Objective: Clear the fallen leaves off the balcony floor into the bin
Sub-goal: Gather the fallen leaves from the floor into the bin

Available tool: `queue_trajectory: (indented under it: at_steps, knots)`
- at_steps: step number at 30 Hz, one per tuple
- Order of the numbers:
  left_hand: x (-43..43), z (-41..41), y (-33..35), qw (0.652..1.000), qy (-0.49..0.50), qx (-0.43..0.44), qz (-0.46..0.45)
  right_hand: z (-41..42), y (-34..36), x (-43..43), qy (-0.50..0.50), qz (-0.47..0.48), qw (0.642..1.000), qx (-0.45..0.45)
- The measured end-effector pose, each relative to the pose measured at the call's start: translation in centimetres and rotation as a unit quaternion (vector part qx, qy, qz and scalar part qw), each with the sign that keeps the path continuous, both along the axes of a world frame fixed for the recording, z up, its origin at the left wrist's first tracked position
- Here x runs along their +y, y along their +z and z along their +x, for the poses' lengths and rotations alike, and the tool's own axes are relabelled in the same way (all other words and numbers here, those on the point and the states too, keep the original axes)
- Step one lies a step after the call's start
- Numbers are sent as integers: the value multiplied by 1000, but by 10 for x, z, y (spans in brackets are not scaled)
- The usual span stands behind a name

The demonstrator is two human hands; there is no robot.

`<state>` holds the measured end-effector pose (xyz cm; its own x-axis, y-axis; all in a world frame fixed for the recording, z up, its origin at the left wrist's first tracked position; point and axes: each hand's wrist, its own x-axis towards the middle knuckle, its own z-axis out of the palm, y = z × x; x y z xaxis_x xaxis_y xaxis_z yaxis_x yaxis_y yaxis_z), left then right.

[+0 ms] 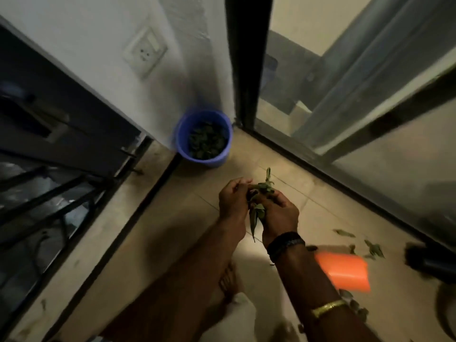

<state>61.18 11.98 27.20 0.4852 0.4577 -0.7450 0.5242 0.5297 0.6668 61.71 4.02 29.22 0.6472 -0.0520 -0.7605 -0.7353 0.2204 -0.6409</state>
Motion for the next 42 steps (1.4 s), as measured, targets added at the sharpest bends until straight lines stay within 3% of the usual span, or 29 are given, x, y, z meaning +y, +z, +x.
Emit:
queue_trajectory:
  at_steps: [7, 13, 19, 22, 25, 34, 42]
  knots:
    - [108, 39, -2, 995, 97, 4, 14, 51, 5, 109, 102, 10, 995, 15]
    - [193, 104, -28, 997, 71, -1, 16, 127, -37, 191, 174, 0, 984, 44]
    - [243, 139, -97, 983, 155, 48, -84, 186, -103, 241, 234, -21, 966, 110]
    - [251, 139, -120, 976, 180, 59, -107, 202, -116, 246, 268, -55, 957, 98]
    - [246, 135, -102, 974, 187, 57, -115, 206, -121, 243, 308, -80, 945, 74]
    - [200, 116, -55, 982, 150, 19, -116, 169, -71, 192, 134, -23, 990, 42]
    - [106, 72, 7, 998, -7, 15, -61, 92, -19, 103, -30, -24, 999, 30]
